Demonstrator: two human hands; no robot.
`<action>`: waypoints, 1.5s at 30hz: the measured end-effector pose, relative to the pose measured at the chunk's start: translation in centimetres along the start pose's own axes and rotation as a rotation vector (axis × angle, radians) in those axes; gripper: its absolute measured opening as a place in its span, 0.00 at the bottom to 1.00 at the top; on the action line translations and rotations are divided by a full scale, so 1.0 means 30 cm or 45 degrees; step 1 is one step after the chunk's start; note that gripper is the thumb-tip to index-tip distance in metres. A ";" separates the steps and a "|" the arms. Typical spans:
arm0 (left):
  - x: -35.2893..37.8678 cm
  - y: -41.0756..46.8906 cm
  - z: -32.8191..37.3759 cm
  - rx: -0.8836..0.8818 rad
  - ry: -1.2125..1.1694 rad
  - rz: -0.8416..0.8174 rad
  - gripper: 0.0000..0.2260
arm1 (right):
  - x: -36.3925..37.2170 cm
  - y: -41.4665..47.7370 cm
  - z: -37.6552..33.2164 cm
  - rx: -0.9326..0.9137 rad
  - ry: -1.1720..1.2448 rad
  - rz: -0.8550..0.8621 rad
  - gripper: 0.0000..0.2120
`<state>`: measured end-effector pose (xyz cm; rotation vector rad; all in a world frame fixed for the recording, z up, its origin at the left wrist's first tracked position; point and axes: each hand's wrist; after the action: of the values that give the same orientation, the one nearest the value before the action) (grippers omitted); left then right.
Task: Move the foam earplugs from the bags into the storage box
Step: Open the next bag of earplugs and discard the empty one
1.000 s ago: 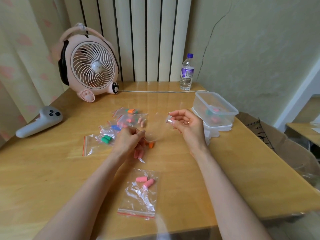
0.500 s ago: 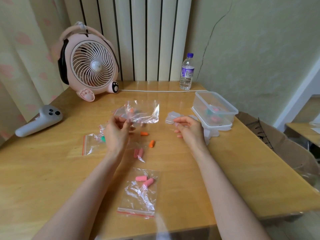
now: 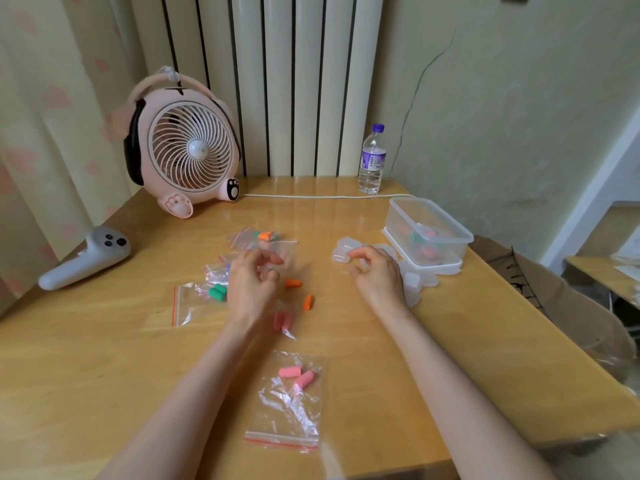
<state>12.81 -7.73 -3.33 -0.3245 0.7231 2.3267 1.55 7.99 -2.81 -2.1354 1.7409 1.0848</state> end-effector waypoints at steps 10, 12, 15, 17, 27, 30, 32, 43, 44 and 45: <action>0.007 0.015 -0.053 -0.042 0.276 -0.119 0.18 | 0.033 0.166 -0.036 -0.026 -0.478 -0.306 0.23; 0.000 0.017 -0.056 -0.075 0.257 -0.003 0.16 | 0.055 0.185 -0.021 -0.038 -0.549 -0.333 0.23; -0.001 0.016 -0.057 -0.110 0.245 0.145 0.14 | 0.082 0.197 0.009 -0.050 -0.561 -0.279 0.22; -0.004 0.016 -0.048 -0.055 0.224 0.275 0.14 | 0.085 0.192 0.020 -0.112 -0.560 -0.179 0.19; 0.040 -0.008 -0.023 0.439 -0.005 -0.147 0.20 | 0.028 -0.006 -0.149 0.126 0.932 -0.621 0.20; 0.040 -0.009 -0.017 0.437 -0.051 -0.173 0.19 | 0.042 -0.043 -0.146 0.069 0.964 -0.644 0.21; 0.036 -0.012 -0.014 0.380 -0.097 -0.172 0.16 | 0.050 -0.056 -0.135 0.059 0.989 -0.657 0.18; 0.041 -0.004 -0.019 0.432 -0.074 -0.178 0.18 | 0.051 -0.061 -0.112 0.023 1.152 -0.702 0.17; 0.039 -0.002 -0.022 0.454 -0.053 -0.187 0.16 | 0.052 -0.061 -0.112 0.034 1.176 -0.716 0.18; 0.036 0.000 -0.025 0.466 -0.034 -0.192 0.15 | 0.054 -0.059 -0.111 0.044 1.195 -0.731 0.19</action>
<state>12.05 -7.59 -4.37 -0.1750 1.0526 2.0050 4.62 5.41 -1.95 -3.0765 1.1513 -0.1436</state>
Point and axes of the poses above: each hand's wrist, its own y-axis towards the middle knuckle, its own x-axis out of the palm, z = x × y, and after that the axes turned 2 degrees about x, right-handed
